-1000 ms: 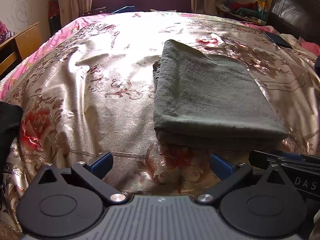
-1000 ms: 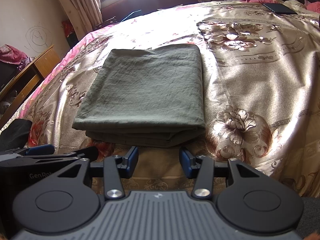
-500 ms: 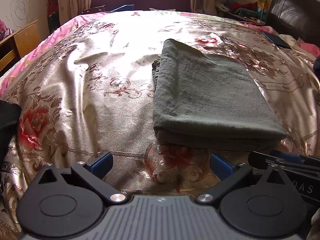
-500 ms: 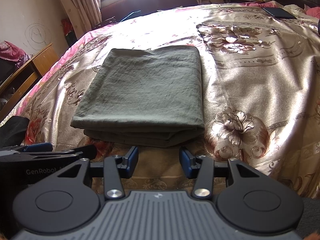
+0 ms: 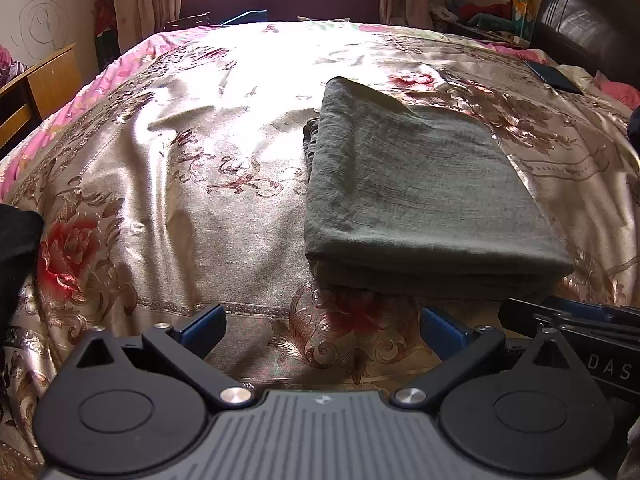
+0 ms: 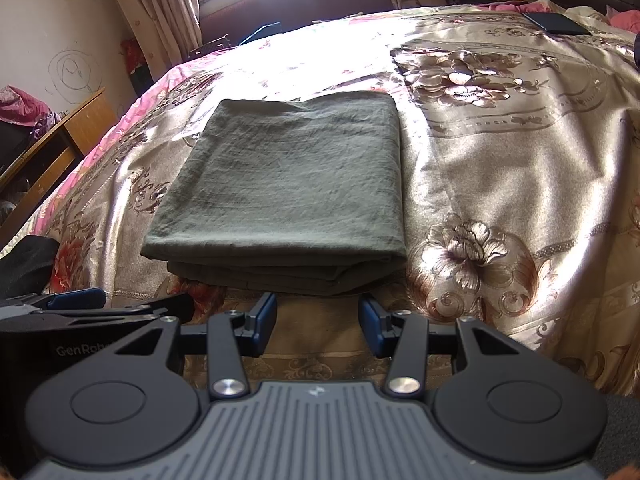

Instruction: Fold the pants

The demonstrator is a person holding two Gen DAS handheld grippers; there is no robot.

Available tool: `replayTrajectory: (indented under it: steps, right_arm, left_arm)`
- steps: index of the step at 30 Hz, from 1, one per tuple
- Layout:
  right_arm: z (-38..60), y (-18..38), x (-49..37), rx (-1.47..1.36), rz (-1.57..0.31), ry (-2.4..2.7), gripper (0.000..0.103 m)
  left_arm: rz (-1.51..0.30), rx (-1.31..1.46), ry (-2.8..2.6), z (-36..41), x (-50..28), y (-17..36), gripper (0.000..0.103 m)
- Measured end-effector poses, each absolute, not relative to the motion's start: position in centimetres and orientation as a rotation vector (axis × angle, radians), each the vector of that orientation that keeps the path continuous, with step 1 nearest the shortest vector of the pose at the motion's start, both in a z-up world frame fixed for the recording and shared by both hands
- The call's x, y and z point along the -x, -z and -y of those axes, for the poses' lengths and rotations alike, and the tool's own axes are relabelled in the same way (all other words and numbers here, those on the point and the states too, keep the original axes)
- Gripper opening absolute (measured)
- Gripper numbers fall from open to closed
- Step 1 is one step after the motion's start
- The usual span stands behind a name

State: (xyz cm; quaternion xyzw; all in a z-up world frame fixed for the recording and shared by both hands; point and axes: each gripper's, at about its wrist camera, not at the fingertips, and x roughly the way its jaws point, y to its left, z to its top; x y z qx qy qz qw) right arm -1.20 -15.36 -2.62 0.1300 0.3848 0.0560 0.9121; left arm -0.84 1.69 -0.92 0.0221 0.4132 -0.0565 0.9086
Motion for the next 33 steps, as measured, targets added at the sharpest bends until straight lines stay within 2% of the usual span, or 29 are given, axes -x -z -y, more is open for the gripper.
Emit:
replayTrajectory:
  steps: [33]
  right_arm:
    - [15.37, 2.62, 1.2, -0.272, -0.794, -0.114, 0.046]
  left_arm:
    - [-0.844, -0.052, 0.117, -1.63, 0.94, 0.71, 0.103]
